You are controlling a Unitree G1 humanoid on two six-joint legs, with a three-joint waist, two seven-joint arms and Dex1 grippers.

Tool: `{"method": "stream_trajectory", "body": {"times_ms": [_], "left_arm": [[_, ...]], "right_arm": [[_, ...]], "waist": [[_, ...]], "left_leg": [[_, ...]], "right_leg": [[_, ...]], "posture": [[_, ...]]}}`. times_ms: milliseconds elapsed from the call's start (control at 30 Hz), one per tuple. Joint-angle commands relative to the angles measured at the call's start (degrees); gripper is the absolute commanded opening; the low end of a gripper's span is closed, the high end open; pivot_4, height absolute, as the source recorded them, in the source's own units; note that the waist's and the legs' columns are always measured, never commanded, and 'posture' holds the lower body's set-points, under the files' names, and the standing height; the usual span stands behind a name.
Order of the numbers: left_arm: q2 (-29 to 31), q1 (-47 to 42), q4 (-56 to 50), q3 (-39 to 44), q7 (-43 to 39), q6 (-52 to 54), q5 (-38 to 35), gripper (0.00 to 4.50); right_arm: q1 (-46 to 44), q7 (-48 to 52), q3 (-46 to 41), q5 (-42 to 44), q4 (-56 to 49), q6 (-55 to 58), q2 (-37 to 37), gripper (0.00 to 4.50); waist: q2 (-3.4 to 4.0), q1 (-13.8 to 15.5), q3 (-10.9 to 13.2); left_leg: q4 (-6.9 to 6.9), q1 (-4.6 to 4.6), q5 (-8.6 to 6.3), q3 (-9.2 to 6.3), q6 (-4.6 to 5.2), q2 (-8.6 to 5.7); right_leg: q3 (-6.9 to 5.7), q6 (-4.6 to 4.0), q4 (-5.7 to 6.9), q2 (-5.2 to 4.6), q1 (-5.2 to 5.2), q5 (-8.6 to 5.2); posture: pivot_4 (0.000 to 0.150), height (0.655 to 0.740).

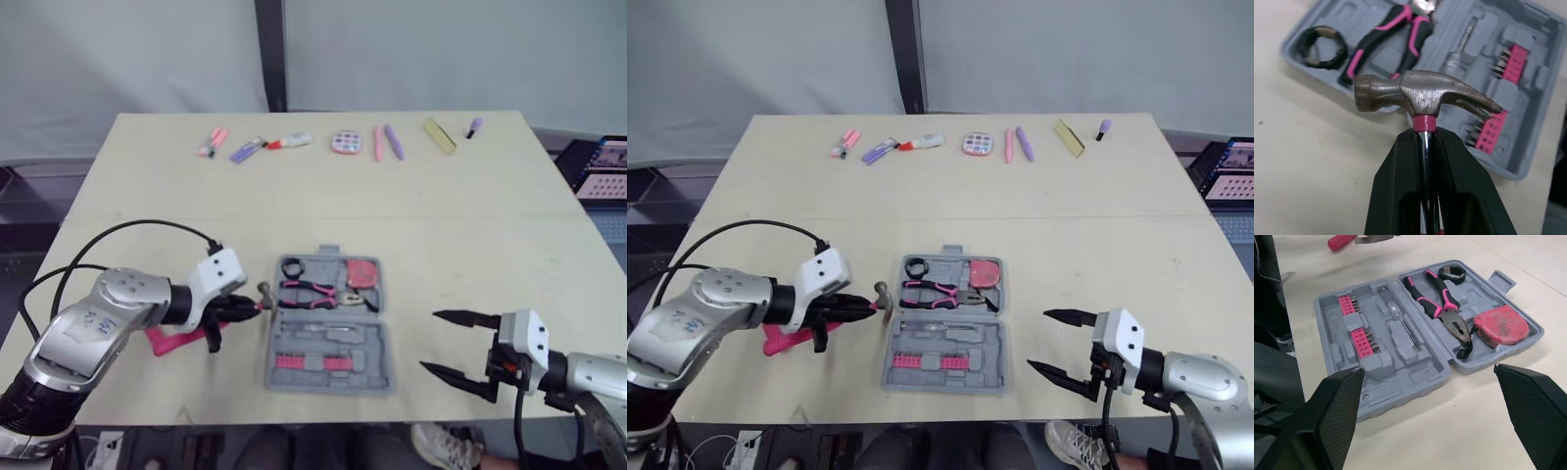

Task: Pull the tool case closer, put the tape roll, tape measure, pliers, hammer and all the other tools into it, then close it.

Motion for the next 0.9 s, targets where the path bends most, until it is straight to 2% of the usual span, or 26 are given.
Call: {"method": "stream_trajectory", "body": {"times_ms": [33,200,433,600,767,900], "left_arm": [[1.0,-0.5,-3.3,-0.1,-0.6,1.0,-1.2,0.08],[2.4,-1.0,-5.5,-5.1,-1.5,0.0,0.5,0.08],[0.3,-6.7,-5.3,-13.5,-0.2,0.5,4.3,0.08],[-3.6,-11.5,-5.3,-18.8,0.5,2.7,5.9,0.08],[-10.0,-18.5,-2.2,-25.1,1.3,4.9,7.9,0.08],[-12.1,-21.6,-0.3,-28.3,1.1,4.7,9.3,0.08]], "right_arm": [[1.7,0.9,-0.7,1.2,-3.2,0.1,-0.9,4.50],[2.4,0.8,-1.5,1.8,-4.6,0.9,-1.6,4.50],[2.8,0.7,-0.2,0.7,-4.4,0.1,-1.2,4.50],[2.5,1.1,1.2,0.0,-3.7,-0.5,-1.1,4.50],[1.2,1.3,2.1,-0.6,-2.2,-1.3,-1.4,4.50],[0.9,1.3,2.1,-0.8,-1.8,-1.3,-1.5,4.50]], "waist": [[0.00,0.1,0.0],[0.00,0.2,0.0],[-0.02,0.4,0.0],[-0.02,0.3,0.0],[-0.04,0.5,0.0],[-0.05,0.4,0.0]], "left_leg": [[0.00,0.00,0.00,-0.01,0.00,0.00],[0.06,0.00,-0.01,-0.02,0.02,-0.02],[0.12,-0.03,-0.03,-0.03,0.06,-0.05],[0.12,-0.03,-0.03,-0.01,0.06,-0.03],[0.23,-0.07,-0.04,0.00,0.08,-0.08],[0.24,-0.08,-0.06,0.00,0.11,-0.06]], "right_leg": [[-0.01,0.00,0.00,0.00,0.00,0.00],[0.02,0.00,-0.04,-0.02,0.05,0.00],[0.03,0.00,-0.06,-0.02,0.09,0.00],[0.02,0.00,-0.04,0.02,0.07,0.00],[0.03,0.00,-0.03,0.01,0.10,0.00],[0.02,0.00,0.02,0.05,0.07,0.00]], "posture": [[0.150,0.7400],[0.150,0.7400],[0.150,0.7400],[0.150,0.7400],[0.150,0.7400],[0.150,0.7400]]}}
